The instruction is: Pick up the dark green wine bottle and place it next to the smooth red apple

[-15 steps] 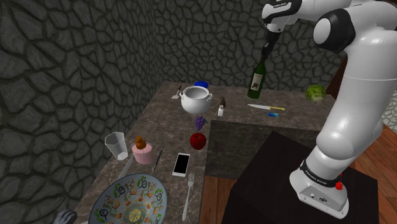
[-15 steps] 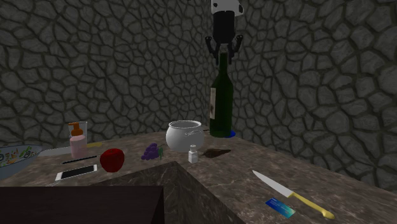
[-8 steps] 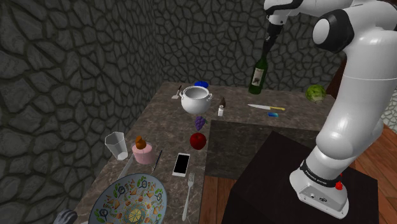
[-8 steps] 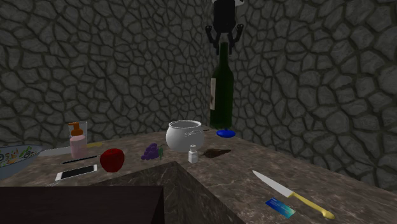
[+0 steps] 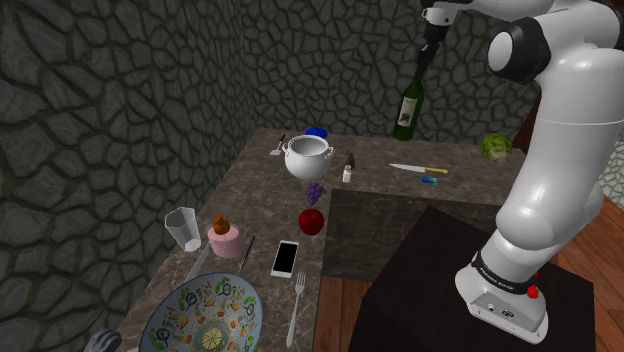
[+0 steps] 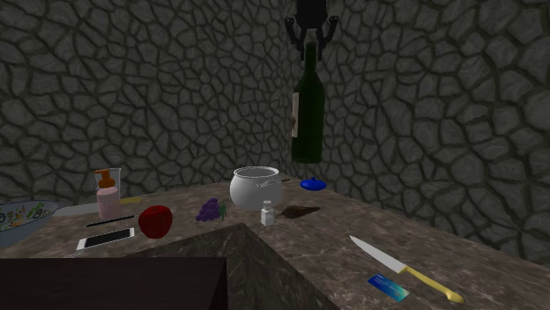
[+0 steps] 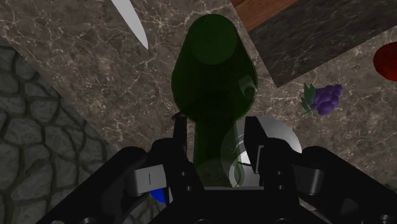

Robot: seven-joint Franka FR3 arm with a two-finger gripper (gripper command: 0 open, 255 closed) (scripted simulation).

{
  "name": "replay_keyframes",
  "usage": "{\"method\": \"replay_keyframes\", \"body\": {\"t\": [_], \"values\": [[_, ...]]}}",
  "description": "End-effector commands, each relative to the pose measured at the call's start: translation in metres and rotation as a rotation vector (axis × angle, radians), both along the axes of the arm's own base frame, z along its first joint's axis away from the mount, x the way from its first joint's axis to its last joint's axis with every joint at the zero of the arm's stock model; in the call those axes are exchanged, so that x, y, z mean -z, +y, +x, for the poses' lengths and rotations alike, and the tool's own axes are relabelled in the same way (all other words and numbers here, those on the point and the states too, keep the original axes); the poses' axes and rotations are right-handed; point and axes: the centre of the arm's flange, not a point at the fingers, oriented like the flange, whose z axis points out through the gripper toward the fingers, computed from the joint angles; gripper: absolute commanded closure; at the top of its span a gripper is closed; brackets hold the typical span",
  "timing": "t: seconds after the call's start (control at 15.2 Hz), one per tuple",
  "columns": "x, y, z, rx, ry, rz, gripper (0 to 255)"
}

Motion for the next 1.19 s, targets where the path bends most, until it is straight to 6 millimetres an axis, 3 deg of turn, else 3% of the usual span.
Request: {"method": "replay_keyframes", "body": {"t": [0.0,1.06,1.12], "values": [[-0.012,0.001,-0.001,0.0,0.0,0.0,255],[-0.096,0.001,-0.001,0.0,0.0,0.0,255],[-0.091,0.012,0.005,0.0,0.0,0.0,255]]}}
